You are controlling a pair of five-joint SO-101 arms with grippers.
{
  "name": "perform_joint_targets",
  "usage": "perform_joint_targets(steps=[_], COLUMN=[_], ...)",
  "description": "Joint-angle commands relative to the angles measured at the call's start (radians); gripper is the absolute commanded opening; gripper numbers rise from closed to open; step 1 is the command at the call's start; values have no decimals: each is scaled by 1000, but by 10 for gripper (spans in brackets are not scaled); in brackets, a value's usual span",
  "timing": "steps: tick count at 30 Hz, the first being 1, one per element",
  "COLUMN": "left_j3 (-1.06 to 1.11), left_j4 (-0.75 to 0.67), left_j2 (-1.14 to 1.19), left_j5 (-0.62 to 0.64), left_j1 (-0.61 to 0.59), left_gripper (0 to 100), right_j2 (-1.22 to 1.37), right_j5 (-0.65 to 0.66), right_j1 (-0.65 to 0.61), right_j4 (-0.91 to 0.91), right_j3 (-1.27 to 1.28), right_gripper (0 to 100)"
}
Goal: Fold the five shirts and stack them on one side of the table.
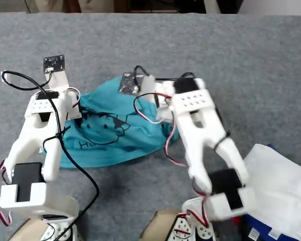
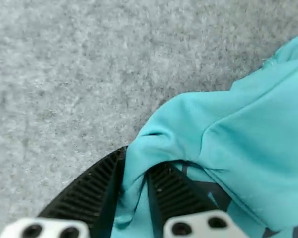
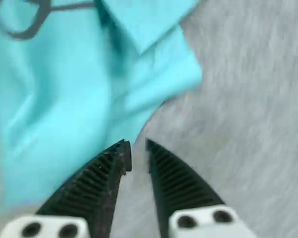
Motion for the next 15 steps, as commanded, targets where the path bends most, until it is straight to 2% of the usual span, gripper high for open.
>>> perform_joint_targets(steps=[1,15], left_j3=[-18,-20], left_j4=[-9,-15], left_j2=[-5,-4], left_j5=[12,12], left_j1=[-12,-11], left_gripper=[18,18], right_j2=[73,341], right_j5=[37,80], right_j1=[-12,-128], right_j4=[-141,-71], right_j3=[-54,-318], right_gripper=[42,44])
